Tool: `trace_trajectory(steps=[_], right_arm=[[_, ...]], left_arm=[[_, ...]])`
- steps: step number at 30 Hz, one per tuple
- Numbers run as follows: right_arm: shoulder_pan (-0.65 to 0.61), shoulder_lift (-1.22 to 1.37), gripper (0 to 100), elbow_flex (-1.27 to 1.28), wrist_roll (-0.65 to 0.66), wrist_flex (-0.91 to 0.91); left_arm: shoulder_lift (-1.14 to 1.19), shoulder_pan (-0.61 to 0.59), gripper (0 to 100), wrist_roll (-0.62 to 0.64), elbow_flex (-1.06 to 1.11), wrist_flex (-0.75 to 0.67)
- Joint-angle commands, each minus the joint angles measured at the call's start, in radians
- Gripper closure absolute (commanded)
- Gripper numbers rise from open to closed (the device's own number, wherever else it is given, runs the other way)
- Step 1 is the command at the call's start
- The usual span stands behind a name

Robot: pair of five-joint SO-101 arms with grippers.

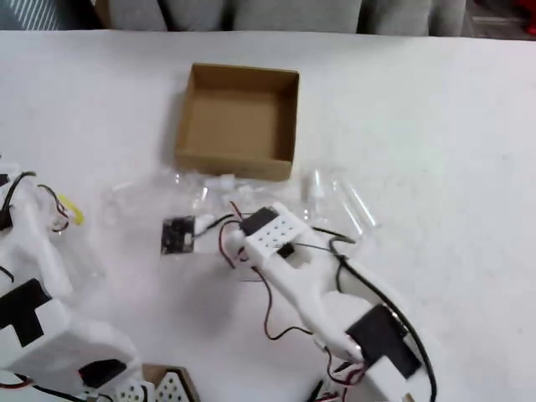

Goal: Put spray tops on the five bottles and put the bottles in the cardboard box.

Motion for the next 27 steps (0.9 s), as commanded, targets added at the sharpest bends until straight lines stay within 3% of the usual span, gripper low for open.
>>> trace_trajectory(steps=[1, 6, 9, 13, 17, 22, 27], right_arm=[[0.116, -0.249, 98.3, -0.034, -0.19, 0.125], [0.277, -0.588, 98.3, -0.103, -0.586, 0.26], [0.409, -0.766, 98.3, -0.178, -0.723, 0.306], [0.57, -0.96, 98.3, -0.261, -0.735, 0.312], [0.673, -1.087, 98.3, -0.33, -0.735, 0.305], [0.69, -1.135, 98.3, -0.446, -0.741, 0.245], [0.687, -1.135, 98.3, -0.583, -0.743, 0.162]], left_arm=[[-0.171, -0.018, 98, 0.037, -0.012, 0.057], [-0.46, -0.01, 98, 0.041, -0.014, 0.12], [-0.664, 0.033, 98, 0.041, -0.014, 0.114], [-0.897, 0.154, 97, 0.032, -0.014, 0.11], [-1.063, 0.371, 97, 0.032, -0.005, 0.091], [-1.191, 0.716, 97, 0.029, -0.003, 0.06], [-1.274, 1.029, 98, -0.12, 0.028, 0.061]])
